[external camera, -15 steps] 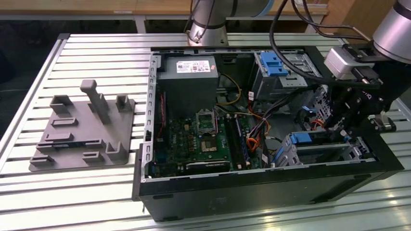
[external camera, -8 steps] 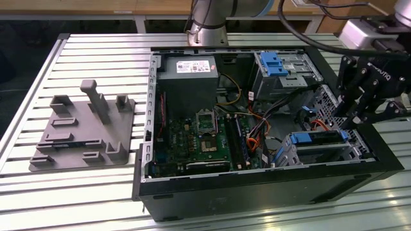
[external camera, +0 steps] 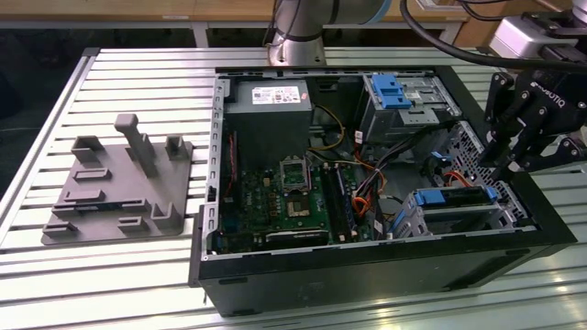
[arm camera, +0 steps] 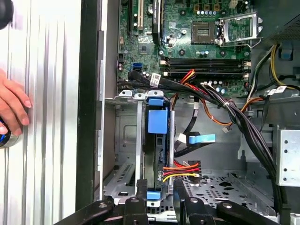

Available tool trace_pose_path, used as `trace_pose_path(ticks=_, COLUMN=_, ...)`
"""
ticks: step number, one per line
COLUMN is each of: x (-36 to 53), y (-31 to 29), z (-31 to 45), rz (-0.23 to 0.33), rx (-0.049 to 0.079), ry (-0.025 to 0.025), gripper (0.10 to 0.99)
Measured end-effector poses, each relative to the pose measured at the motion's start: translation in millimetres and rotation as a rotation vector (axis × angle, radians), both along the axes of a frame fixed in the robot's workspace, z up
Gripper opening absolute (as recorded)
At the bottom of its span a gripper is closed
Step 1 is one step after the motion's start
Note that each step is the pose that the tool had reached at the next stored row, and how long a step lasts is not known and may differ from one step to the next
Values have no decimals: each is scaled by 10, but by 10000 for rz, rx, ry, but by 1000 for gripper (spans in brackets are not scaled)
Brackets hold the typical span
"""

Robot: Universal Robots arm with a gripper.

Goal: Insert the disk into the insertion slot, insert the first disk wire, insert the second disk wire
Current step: 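Insert the first disk wire, then insert the second disk wire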

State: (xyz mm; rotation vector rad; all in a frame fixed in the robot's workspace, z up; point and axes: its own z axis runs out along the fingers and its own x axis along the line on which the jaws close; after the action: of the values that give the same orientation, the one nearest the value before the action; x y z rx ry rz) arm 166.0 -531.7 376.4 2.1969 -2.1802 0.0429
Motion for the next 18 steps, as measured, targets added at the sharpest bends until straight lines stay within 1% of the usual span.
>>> trace_pose_path(ticks=18, x=0, y=0, z=0, rz=0, rx=103, ry=0, gripper=357)
